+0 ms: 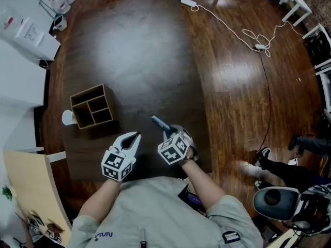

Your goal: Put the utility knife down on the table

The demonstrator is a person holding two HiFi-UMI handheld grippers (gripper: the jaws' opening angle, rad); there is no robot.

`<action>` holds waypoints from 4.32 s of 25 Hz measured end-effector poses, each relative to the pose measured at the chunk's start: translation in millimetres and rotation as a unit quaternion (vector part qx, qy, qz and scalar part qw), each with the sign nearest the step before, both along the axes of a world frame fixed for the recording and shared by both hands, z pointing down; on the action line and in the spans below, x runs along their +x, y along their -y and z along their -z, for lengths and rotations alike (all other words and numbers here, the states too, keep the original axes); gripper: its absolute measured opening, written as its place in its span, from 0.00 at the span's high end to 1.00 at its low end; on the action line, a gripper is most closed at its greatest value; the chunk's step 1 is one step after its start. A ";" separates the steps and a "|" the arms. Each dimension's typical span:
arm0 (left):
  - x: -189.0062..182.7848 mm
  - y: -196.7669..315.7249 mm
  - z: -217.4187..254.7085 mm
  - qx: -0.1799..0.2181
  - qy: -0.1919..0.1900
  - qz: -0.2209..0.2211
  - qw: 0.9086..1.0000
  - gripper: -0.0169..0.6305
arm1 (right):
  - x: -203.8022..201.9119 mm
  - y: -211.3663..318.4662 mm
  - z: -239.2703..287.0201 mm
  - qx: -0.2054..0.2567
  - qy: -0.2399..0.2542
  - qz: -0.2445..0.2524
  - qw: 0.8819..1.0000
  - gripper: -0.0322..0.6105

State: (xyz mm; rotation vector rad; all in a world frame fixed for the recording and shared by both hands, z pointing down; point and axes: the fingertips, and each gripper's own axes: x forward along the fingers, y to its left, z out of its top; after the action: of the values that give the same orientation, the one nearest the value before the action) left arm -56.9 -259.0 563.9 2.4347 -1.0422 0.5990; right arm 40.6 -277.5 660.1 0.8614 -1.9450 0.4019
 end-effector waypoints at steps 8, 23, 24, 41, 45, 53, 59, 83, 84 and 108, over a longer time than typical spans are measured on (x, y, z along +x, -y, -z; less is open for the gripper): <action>9.9 -8.5 5.4 0.003 -0.005 -0.005 1.000 1.00 | 12.0 3.8 1.0 0.006 0.014 -0.024 1.000 0.79; -8.2 -50.4 17.8 0.026 -0.037 0.038 0.998 1.00 | 23.7 -35.6 44.3 0.085 0.074 -0.081 0.990 0.76; -12.9 -56.9 17.5 0.028 -0.040 0.047 0.998 1.00 | 20.2 -42.5 50.0 0.096 0.085 -0.082 0.988 0.76; -90.1 -247.0 59.0 0.132 -0.114 0.157 0.972 1.00 | -78.0 -226.0 119.5 0.189 0.190 -0.015 0.963 0.82; -78.0 -309.6 81.9 0.147 -0.120 0.126 0.974 1.00 | -76.9 -292.7 143.2 0.192 0.200 -0.020 0.961 0.82; -70.5 -376.6 110.1 0.147 -0.122 0.125 0.974 1.00 | -66.2 -363.9 201.0 0.226 0.215 -0.001 0.950 0.93; -36.7 -422.4 118.9 0.173 -0.121 0.105 0.972 1.00 | -48.8 -400.3 219.5 0.234 0.234 0.012 0.944 0.95; 149.0 -575.2 128.7 0.188 -0.099 0.151 0.965 1.00 | 121.2 -561.7 232.3 0.236 0.297 0.058 0.923 0.95; 151.1 -579.0 129.3 0.188 -0.099 0.155 0.965 1.00 | 121.8 -567.2 232.8 0.233 0.301 0.062 0.923 0.95; 163.4 -604.7 135.2 0.211 -0.086 0.151 0.962 1.00 | 125.6 -601.9 242.7 0.244 0.317 0.095 0.912 0.95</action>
State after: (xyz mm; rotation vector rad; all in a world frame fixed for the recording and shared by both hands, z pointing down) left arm 106.5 345.7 428.7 2.5362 -1.5543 0.0619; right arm 166.2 324.4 417.4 0.9057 -2.7842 0.0670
